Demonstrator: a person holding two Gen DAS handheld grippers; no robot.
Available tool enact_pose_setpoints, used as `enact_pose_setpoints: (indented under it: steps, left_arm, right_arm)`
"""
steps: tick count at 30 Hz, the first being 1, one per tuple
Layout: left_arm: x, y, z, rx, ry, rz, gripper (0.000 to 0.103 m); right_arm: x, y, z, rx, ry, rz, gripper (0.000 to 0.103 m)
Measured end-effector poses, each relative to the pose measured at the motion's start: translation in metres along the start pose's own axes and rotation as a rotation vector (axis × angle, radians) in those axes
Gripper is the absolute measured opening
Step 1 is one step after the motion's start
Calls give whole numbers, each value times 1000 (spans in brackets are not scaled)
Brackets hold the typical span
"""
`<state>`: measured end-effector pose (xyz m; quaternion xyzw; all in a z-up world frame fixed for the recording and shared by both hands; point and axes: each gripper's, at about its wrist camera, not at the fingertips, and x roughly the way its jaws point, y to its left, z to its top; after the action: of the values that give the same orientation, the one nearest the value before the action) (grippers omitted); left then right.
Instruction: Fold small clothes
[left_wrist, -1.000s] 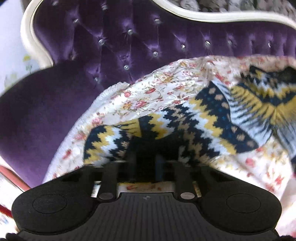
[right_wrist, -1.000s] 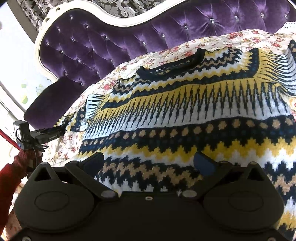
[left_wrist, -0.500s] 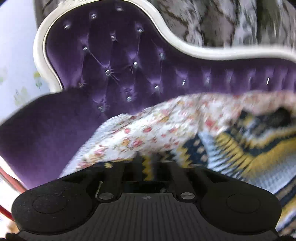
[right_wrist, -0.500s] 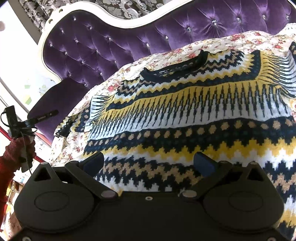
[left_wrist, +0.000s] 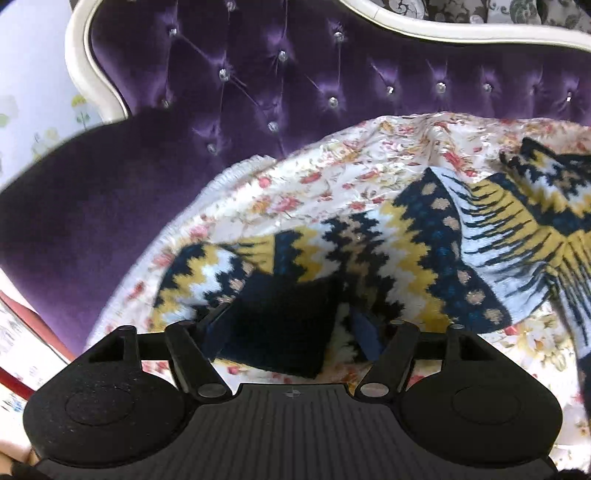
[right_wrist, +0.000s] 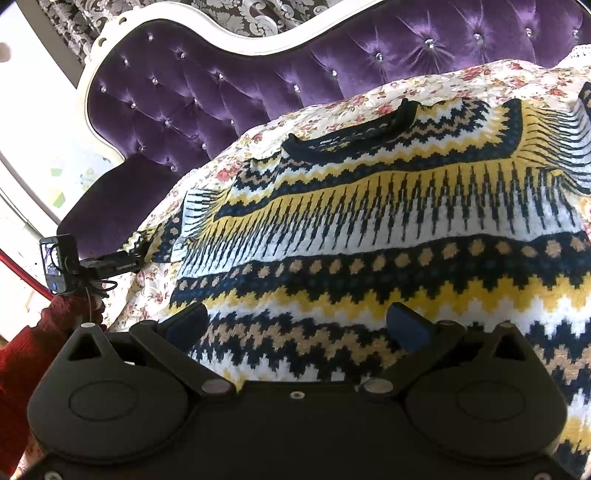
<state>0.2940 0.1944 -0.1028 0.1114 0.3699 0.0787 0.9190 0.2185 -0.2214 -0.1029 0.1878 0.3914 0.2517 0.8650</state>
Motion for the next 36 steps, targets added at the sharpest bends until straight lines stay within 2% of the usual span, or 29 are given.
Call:
enact_pose_setpoints:
  steps: [1, 3, 9, 13, 16, 21, 27, 29, 32, 34, 36]
  left_arm:
    - [0, 4, 0, -30, -1, -43, 26]
    - [-2, 10, 4, -89, 5, -67, 7]
    - [-43, 37, 35, -266, -41, -185, 7]
    - [-85, 47, 73, -351, -90, -275, 7]
    - [-120, 44, 105, -380, -144, -350, 7]
    - [-165, 10, 156, -379, -221, -487, 7]
    - [-200, -67, 199, -293, -284, -670, 7]
    - [-205, -95, 204, -239, -296, -706, 8]
    - [-204, -124, 199, -169, -300, -707, 12]
    - [-198, -139, 185, -155, -279, -714, 46]
    - [-190, -146, 162, -193, -272, -704, 56]
  right_arm:
    - [1, 1, -1, -4, 3, -2, 103]
    - [3, 1, -1, -11, 6, -6, 103]
    - [0, 0, 0, -3, -1, -6, 103]
    - [-4, 1, 1, -7, -9, 3, 103]
    - [-8, 3, 3, -10, -20, 4, 103]
    - [-16, 2, 7, -1, -36, -2, 103]
    - [-23, -7, 13, 11, -47, -56, 103]
    - [-25, -11, 15, 24, -50, -62, 103]
    - [-26, -14, 16, 33, -54, -54, 103]
    - [-28, -15, 17, 33, -60, -44, 103]
    - [-26, -17, 18, 48, -53, -40, 103]
